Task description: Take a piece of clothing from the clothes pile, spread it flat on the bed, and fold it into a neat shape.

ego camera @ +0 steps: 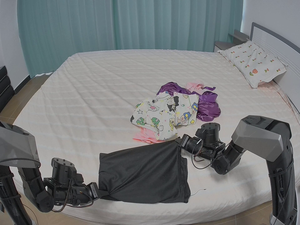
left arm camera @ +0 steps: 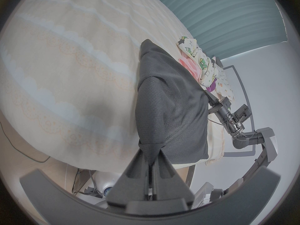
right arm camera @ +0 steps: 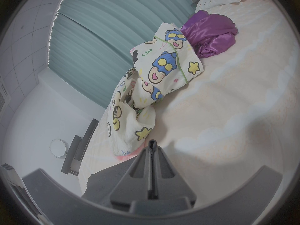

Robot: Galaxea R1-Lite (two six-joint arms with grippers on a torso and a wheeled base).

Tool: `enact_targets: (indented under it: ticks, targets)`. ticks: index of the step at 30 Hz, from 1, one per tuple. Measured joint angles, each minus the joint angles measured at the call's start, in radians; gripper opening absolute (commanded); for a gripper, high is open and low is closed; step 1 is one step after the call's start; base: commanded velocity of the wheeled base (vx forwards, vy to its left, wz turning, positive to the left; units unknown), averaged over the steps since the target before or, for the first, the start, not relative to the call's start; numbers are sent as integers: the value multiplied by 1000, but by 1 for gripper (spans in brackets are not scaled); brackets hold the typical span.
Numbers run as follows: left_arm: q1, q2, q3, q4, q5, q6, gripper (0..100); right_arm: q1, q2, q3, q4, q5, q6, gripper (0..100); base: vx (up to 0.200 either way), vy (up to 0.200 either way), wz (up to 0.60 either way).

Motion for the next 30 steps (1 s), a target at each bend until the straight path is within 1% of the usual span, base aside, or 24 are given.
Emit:
enact_targets:
  ticks: [1, 2, 3, 11, 18, 24, 30]
  targets:
    - [0, 0, 0, 0, 0, 0, 0, -1, 1, -1, 0, 0, 0, 0, 0, 0, 0]
    - [0, 0, 0, -1, 0, -1, 0, -2, 1, -1, 0, 0, 1, 100, 0, 0, 0]
    - [0, 0, 0, 0, 0, -2, 100, -2, 1, -1, 2, 0, 1, 100, 0, 0, 0]
    - [0, -7, 0, -1, 0, -12, 100, -2, -7, 22, 0, 0, 2, 100, 0, 0, 0]
    - [20, -51, 7, 0, 2, -15, 100, -37, -60, 100, -9, 0, 5, 100, 0, 0, 0]
    - [73, -183, 4, 15, 2, -16, 100, -79, -161, 262, -55, -4, 3, 100, 0, 0, 0]
    - [131, -358, -10, 69, 6, -3, 100, -117, -351, 474, -101, -17, -20, 100, 0, 0, 0]
